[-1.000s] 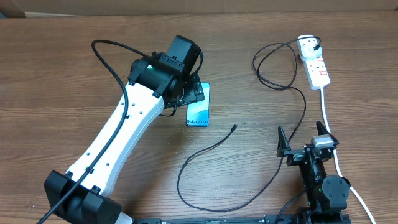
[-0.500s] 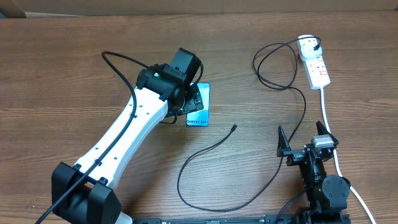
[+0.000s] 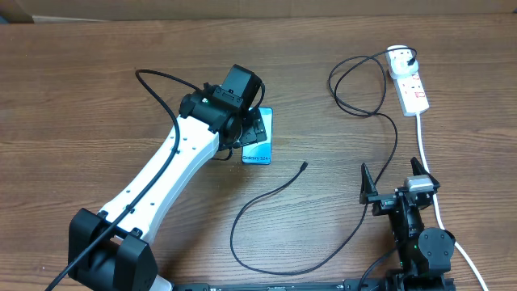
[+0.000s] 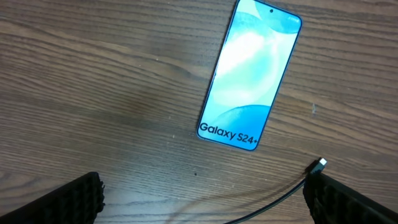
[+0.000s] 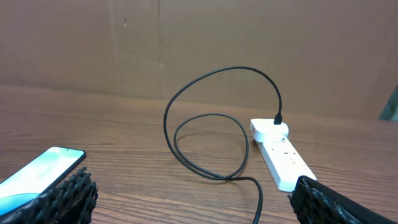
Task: Plug charger to phone and switch on socket
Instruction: 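Lower the left gripper onto the phone, centring it between fingers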
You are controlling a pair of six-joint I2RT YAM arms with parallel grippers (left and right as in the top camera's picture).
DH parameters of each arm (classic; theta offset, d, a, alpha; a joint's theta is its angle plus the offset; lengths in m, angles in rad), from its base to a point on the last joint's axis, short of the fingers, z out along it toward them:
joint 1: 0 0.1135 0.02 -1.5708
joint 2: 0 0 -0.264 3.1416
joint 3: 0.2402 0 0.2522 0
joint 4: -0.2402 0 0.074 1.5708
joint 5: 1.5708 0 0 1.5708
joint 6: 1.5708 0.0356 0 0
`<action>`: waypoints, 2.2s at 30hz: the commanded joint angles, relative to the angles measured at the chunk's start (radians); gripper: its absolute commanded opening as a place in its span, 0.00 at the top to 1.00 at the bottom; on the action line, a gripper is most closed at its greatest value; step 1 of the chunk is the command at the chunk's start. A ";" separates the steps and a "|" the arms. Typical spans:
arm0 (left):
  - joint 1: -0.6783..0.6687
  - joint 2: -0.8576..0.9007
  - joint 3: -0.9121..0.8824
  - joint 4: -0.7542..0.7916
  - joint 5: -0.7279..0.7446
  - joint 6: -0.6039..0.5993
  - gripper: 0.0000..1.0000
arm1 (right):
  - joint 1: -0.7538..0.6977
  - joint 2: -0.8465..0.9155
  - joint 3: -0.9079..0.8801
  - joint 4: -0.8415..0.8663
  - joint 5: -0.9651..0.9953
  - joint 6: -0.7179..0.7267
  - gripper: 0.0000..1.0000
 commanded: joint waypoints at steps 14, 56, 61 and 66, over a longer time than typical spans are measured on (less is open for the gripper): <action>0.000 0.021 -0.014 0.008 0.019 0.012 0.00 | 0.005 -0.012 -0.010 0.007 0.013 -0.001 0.00; 0.000 0.200 -0.014 0.142 0.053 0.031 0.00 | 0.005 -0.012 -0.010 0.007 0.013 -0.001 0.00; -0.001 0.201 -0.014 0.138 0.053 0.031 0.00 | 0.005 -0.012 -0.010 0.007 0.013 -0.001 0.00; -0.001 0.201 -0.014 0.189 0.067 0.088 0.00 | 0.005 -0.012 -0.010 0.007 0.013 -0.001 0.00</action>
